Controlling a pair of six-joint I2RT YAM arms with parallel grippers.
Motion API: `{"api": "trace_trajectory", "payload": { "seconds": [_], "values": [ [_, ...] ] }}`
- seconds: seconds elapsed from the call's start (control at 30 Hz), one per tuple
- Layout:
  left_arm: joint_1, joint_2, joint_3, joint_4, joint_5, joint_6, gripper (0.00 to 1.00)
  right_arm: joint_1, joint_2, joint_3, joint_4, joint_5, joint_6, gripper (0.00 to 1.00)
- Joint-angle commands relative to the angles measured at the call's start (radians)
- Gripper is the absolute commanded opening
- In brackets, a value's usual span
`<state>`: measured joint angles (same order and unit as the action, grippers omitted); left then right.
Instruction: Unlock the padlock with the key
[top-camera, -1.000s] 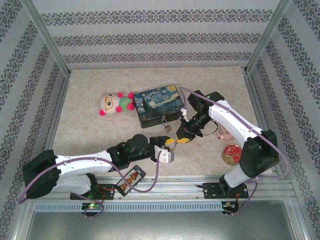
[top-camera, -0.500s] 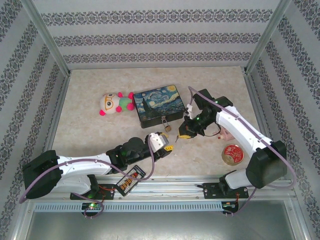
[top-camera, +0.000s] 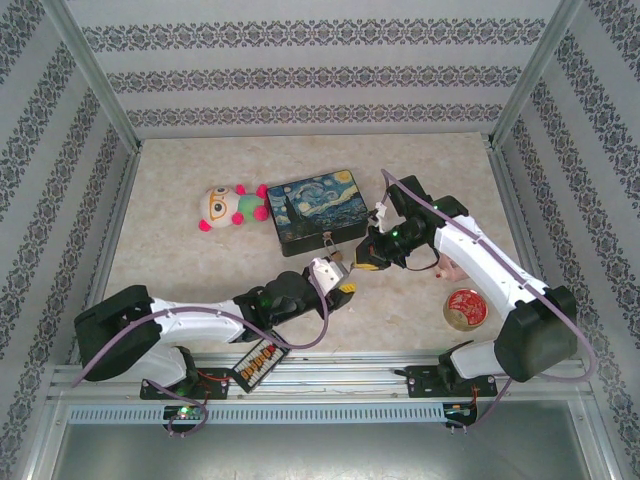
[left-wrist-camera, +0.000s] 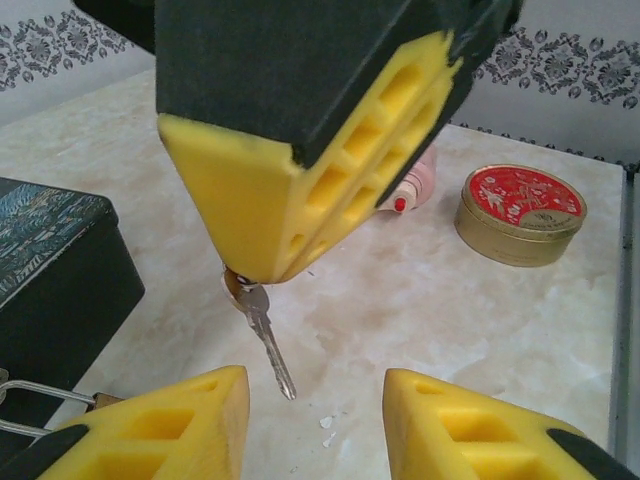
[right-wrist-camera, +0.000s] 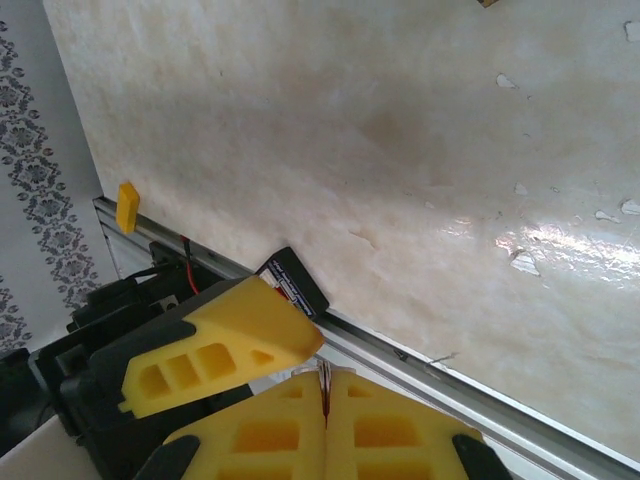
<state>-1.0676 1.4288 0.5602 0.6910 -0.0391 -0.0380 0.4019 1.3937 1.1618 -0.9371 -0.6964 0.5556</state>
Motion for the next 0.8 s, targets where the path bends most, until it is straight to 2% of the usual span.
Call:
{"api": "trace_trajectory", "payload": {
  "seconds": [0.0, 0.27, 0.4, 0.53, 0.77],
  "values": [
    [-0.009, 0.023, 0.03, 0.104, -0.047, -0.024, 0.36, 0.012, -0.024, -0.014, 0.004, 0.005, 0.02, 0.0],
    [-0.002, 0.047, 0.041, 0.123, -0.051, -0.014, 0.29, 0.017, -0.02, -0.012, 0.007, 0.0, 0.017, 0.0],
    [0.003, 0.057, 0.046, 0.127, -0.056, -0.013, 0.18, 0.021, -0.019, -0.011, 0.008, 0.0, 0.017, 0.0],
    [0.006, 0.061, 0.044, 0.125, -0.057, -0.018, 0.0, 0.024, -0.021, -0.011, 0.008, 0.0, 0.017, 0.0],
    [0.008, 0.034, 0.02, 0.117, -0.053, 0.015, 0.0, 0.023, -0.033, -0.007, 0.01, 0.016, 0.014, 0.0]
  ]
}}
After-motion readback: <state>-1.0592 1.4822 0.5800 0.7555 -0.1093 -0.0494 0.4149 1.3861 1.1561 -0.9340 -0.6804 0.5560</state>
